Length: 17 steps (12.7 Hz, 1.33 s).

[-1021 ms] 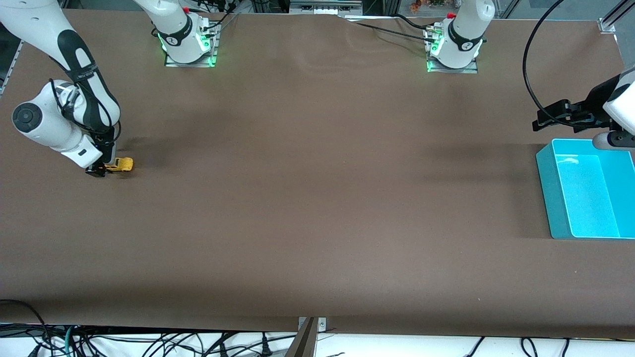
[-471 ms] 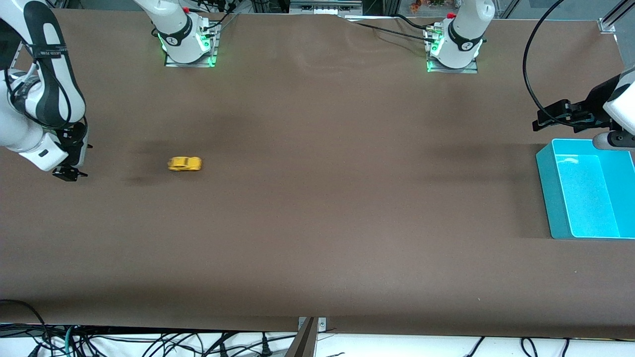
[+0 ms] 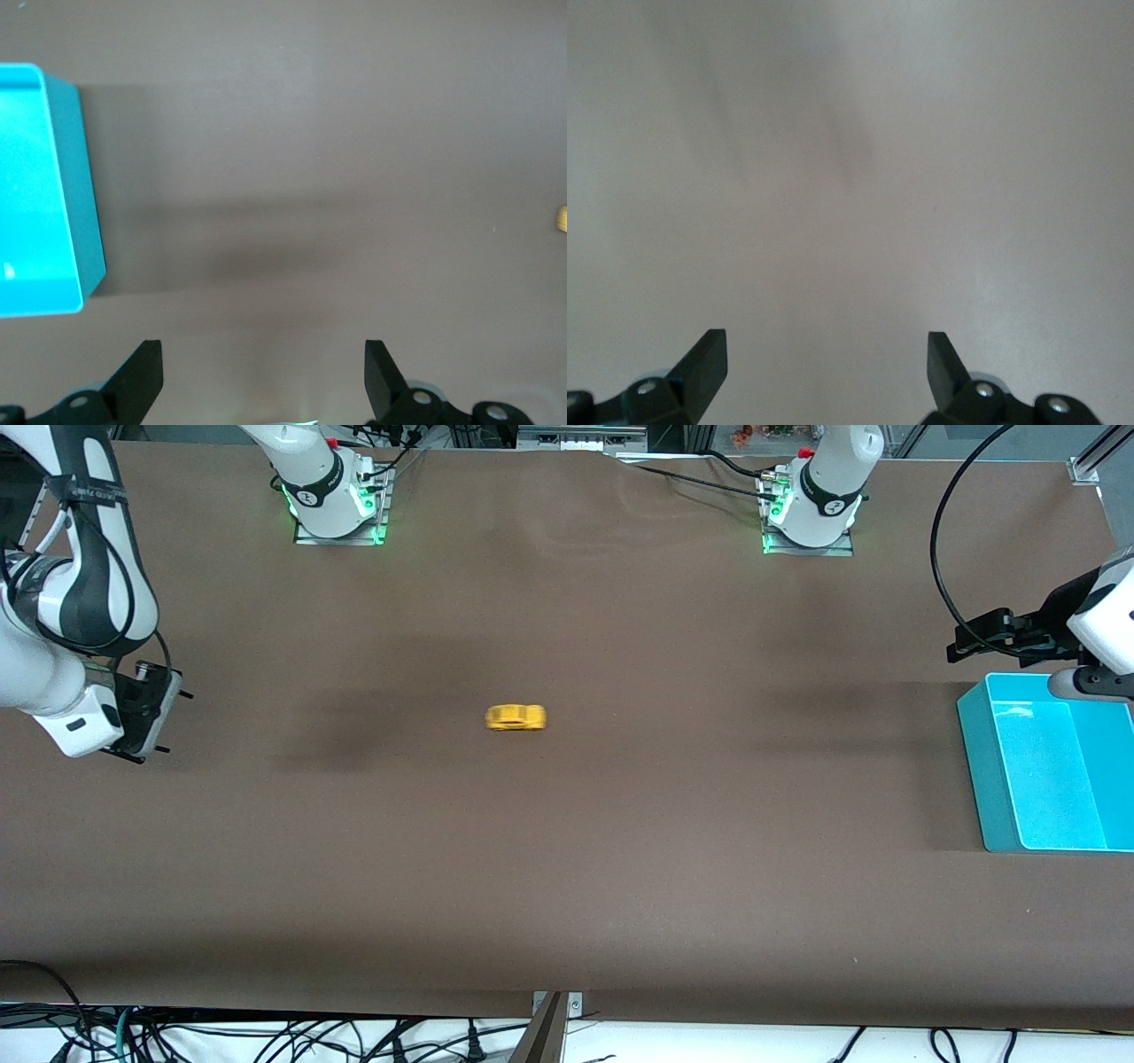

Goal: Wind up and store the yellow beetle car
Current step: 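Open the right gripper, releasing the car to roll toward the bin, then move the left gripper to the car while the right gripper retracts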

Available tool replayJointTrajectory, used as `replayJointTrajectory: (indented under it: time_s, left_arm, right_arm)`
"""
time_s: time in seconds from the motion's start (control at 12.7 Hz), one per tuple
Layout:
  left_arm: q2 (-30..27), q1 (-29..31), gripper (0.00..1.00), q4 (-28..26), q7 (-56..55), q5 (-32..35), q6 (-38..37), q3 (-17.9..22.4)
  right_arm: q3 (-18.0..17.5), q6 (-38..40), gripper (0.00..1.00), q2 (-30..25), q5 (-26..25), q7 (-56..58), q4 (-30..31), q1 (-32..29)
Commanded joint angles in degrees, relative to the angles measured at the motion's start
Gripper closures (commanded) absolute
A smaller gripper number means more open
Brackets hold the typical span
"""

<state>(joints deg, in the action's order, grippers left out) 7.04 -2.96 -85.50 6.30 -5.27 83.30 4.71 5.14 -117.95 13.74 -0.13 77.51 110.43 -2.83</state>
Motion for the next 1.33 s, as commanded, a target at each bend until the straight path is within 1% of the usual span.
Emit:
replayJointTrajectory:
  time_s: [0.0, 0.16, 0.31, 0.39, 0.63, 0.86, 0.94, 1.02, 1.1, 1.26]
  left_arm:
    - [2.5, 1.5, 0.0, 0.2, 10.6, 1.3, 0.5, 0.0]
    - [4.7, 1.6, 0.0, 0.0, 16.4, 1.4, 0.5, -0.2]
    - [7.8, 1.5, 0.0, -0.5, 28.4, 1.6, 0.5, -0.4]
    - [9.3, 1.6, 0.0, -0.5, 32.2, 2.5, 1.0, -0.5]
    - [12.2, 1.8, 0.0, -2.4, 46.4, 3.9, 5.5, -0.6]
    - [12.6, 3.0, 0.0, -8.8, 62.5, 3.9, 14.6, -0.7]
    - [12.5, 3.0, 0.0, -11.2, 68.1, 3.9, 17.9, -0.8]
    - [12.3, 3.0, 0.0, -13.3, 72.3, 3.8, 20.5, -2.3]
    - [12.0, 3.4, 0.0, -15.5, 74.8, 3.8, 22.8, -4.7]
    - [10.5, 3.4, 0.0, -21.2, 75.3, 3.8, 27.9, -7.1]
  right_arm:
    - [-3.0, 4.1, 0.0, -1.0, 0.2, -14.6, -3.3, -0.7]
    - [-3.9, 4.6, 0.0, -1.7, 0.0, -26.9, -3.8, -0.4]
    - [-5.1, 4.7, 0.0, -2.7, -0.1, -36.2, -4.2, -0.4]
    - [-5.2, 6.1, 0.0, -2.9, -0.1, -40.3, -4.9, -0.4]
    - [-6.1, 14.9, 0.0, -3.0, 0.0, -51.6, -10.4, -0.4]
    - [-6.0, 21.7, 0.0, -3.0, -0.1, -56.9, -16.0, -0.3]
    - [-6.0, 22.7, 0.0, -3.0, -0.2, -60.0, -17.9, -0.3]
    - [-6.0, 23.2, 0.0, -3.4, -0.1, -62.1, -19.4, -0.3]
    - [-5.8, 25.9, 0.0, -4.4, 0.7, -64.0, -20.1, -0.2]
    - [-4.8, 30.2, 0.0, -5.7, 1.8, -69.8, -22.3, 0.5]
